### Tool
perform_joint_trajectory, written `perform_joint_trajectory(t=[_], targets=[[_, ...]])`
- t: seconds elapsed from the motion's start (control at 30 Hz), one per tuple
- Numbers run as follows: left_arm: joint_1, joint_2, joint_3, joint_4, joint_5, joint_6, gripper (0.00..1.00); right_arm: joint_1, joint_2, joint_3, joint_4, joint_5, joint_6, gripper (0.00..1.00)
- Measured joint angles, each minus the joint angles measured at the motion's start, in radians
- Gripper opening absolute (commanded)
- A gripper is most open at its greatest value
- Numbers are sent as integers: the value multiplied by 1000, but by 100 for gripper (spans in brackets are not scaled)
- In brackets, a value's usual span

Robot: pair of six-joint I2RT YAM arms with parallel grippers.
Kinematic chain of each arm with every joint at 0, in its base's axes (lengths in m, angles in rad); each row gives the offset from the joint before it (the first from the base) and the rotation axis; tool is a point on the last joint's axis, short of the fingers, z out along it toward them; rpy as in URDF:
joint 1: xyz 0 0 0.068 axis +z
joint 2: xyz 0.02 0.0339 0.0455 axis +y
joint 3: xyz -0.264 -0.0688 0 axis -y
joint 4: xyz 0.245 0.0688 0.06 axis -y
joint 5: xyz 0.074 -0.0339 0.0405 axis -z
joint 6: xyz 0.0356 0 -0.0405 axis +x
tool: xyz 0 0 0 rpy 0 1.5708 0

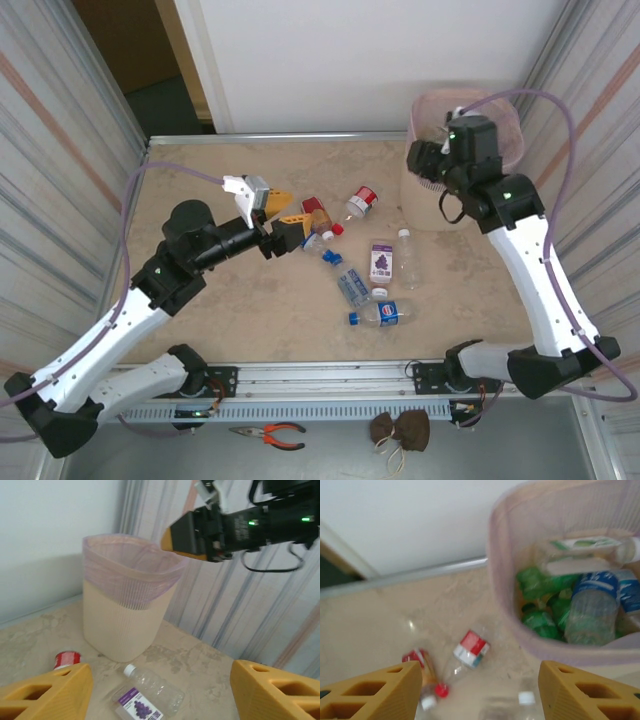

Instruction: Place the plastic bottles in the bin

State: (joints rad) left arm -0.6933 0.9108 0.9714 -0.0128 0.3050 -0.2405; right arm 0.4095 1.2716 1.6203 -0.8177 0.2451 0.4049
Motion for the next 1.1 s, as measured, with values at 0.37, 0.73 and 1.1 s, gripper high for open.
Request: perform_joint_trajectory(t=[0.37, 0.73, 1.1], targets=[[224, -40, -128, -42, -10, -127, 73, 310, 104, -77, -152, 97, -71, 62], [330, -159, -173, -100, 8, -161, 73, 382, 368, -78, -192, 11, -113, 62], [365, -228, -213, -165, 8, -161, 73, 403, 617, -14, -205, -64, -137, 61]])
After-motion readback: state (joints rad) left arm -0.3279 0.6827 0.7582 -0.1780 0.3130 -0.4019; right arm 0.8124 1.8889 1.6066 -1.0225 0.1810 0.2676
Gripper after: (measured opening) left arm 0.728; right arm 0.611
